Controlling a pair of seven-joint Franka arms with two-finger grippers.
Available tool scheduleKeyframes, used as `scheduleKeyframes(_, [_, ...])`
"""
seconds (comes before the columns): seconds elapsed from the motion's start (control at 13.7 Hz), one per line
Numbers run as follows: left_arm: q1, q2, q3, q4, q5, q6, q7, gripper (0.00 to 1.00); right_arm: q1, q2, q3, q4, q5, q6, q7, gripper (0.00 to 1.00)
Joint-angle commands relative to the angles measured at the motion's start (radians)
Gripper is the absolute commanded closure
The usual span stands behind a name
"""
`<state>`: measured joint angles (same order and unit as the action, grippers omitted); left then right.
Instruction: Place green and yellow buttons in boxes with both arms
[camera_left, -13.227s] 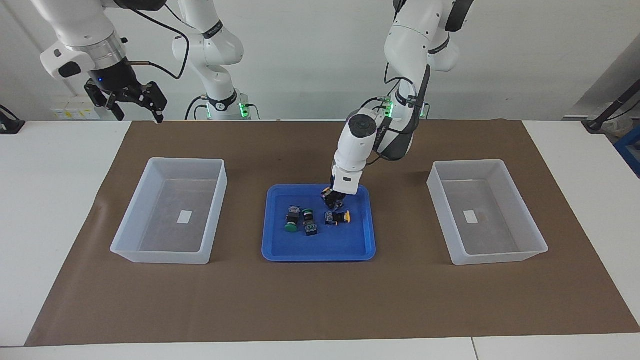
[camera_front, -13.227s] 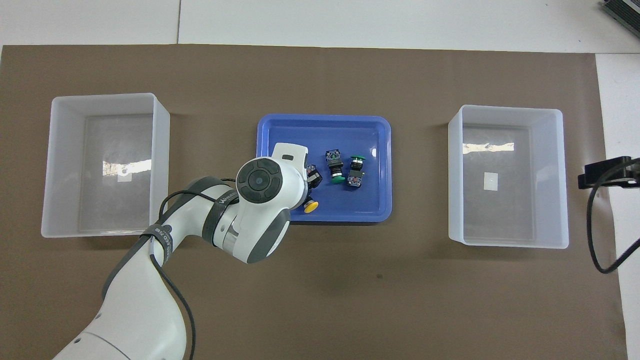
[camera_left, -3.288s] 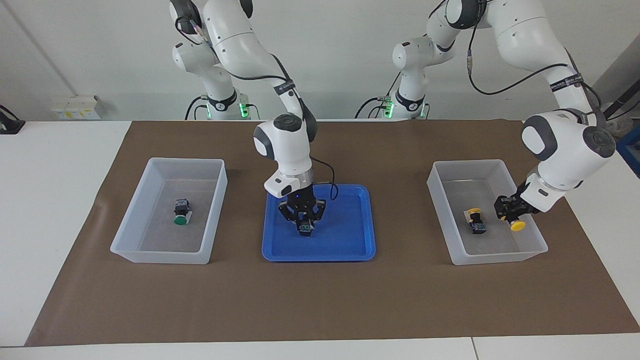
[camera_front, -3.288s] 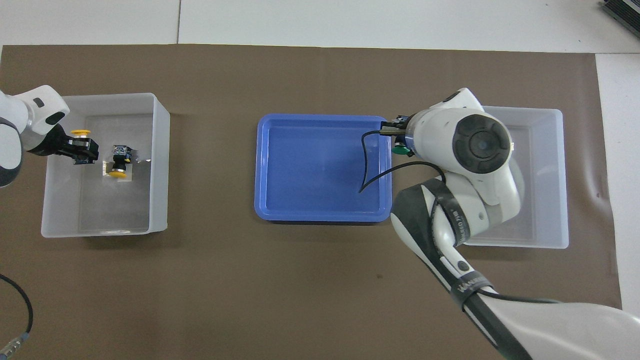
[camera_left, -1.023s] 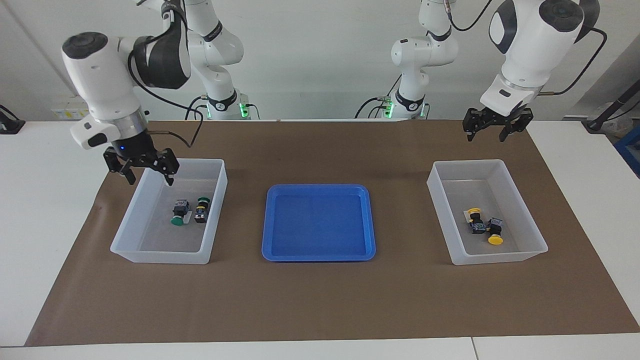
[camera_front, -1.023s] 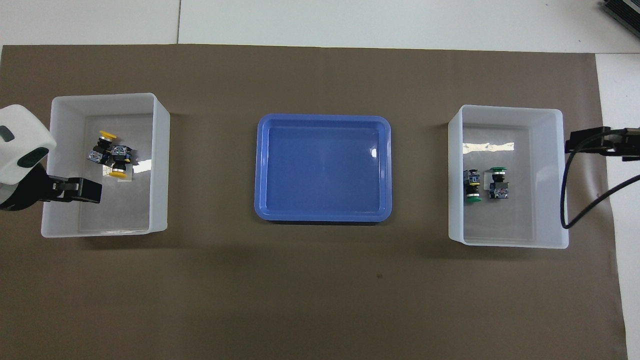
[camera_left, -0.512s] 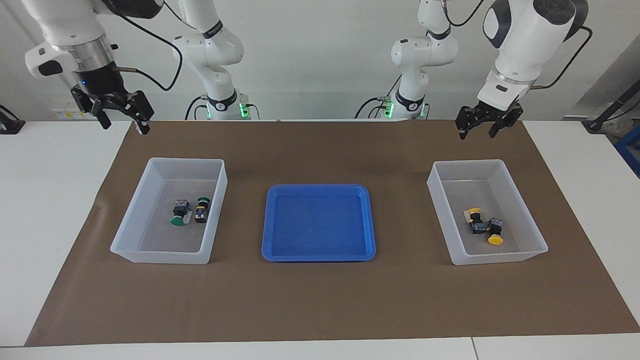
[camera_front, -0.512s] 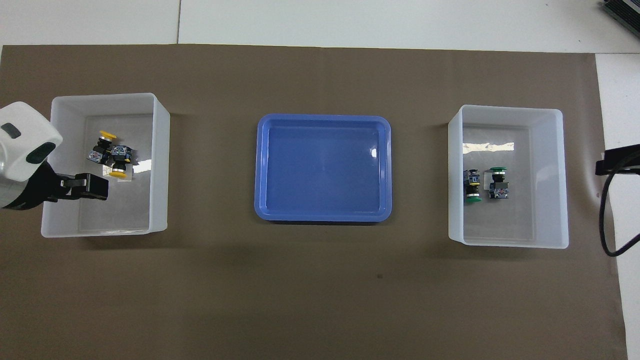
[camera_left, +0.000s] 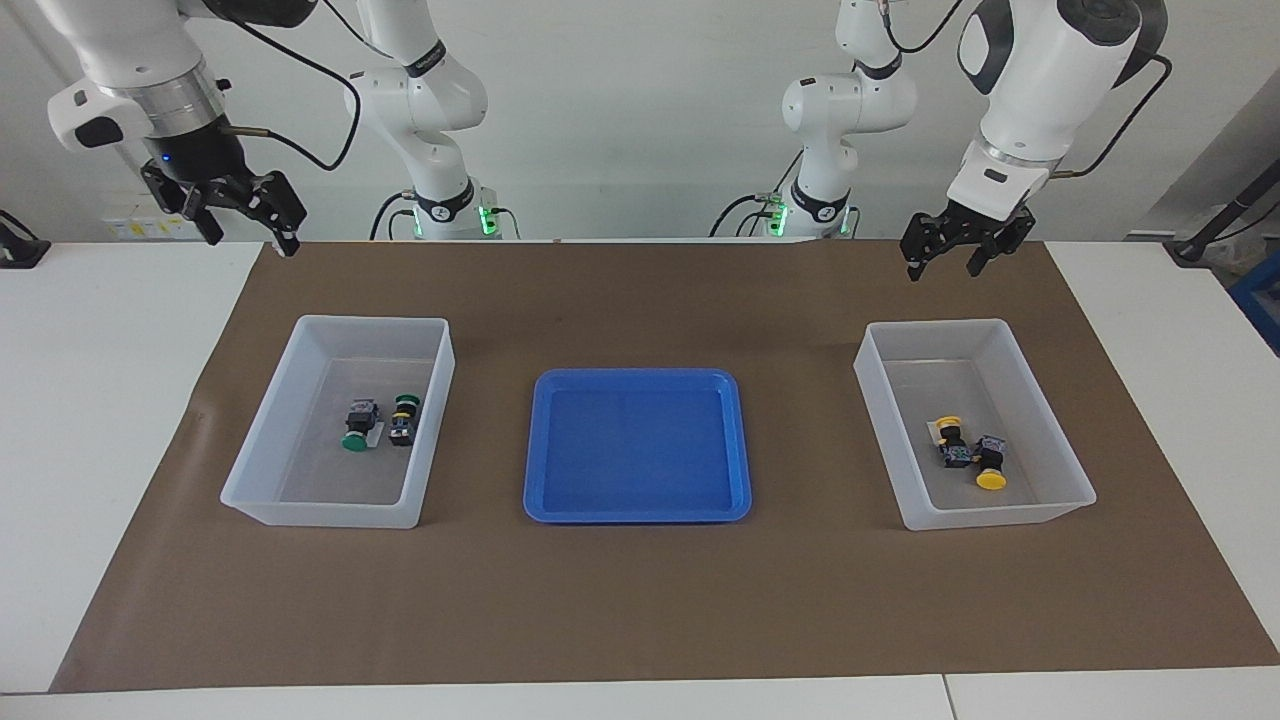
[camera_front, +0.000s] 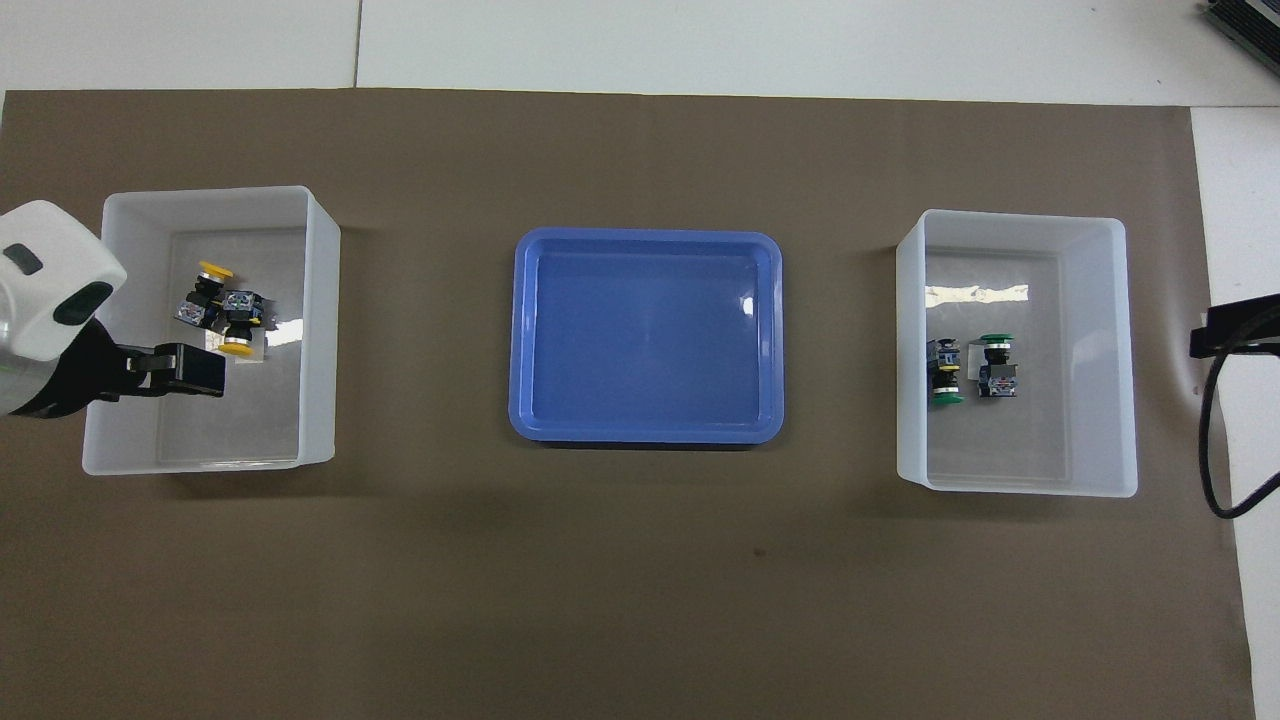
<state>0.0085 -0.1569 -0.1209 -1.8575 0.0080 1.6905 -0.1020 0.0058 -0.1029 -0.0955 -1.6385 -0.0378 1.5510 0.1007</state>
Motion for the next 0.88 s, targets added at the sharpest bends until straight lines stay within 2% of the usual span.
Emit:
scheduleKeyframes(0.0, [-0.002,-0.016,0.006,-0.012,-0.020,0.011,-0.007,0.04,0.025,0.015,-0.027,0.043,0.006,-0.061,-0.027,0.00])
scheduleKeyframes(0.07, [-0.007,-0.018,0.006,-0.012,-0.020,0.006,-0.008,0.00,0.023,0.015,-0.027,0.043,0.016,-0.071,-0.024,0.00])
scheduleKeyframes(0.8, [0.004,-0.021,0.009,-0.019,-0.019,-0.005,-0.005,0.00,0.016,0.002,-0.026,0.006,0.016,-0.022,-0.022,0.00])
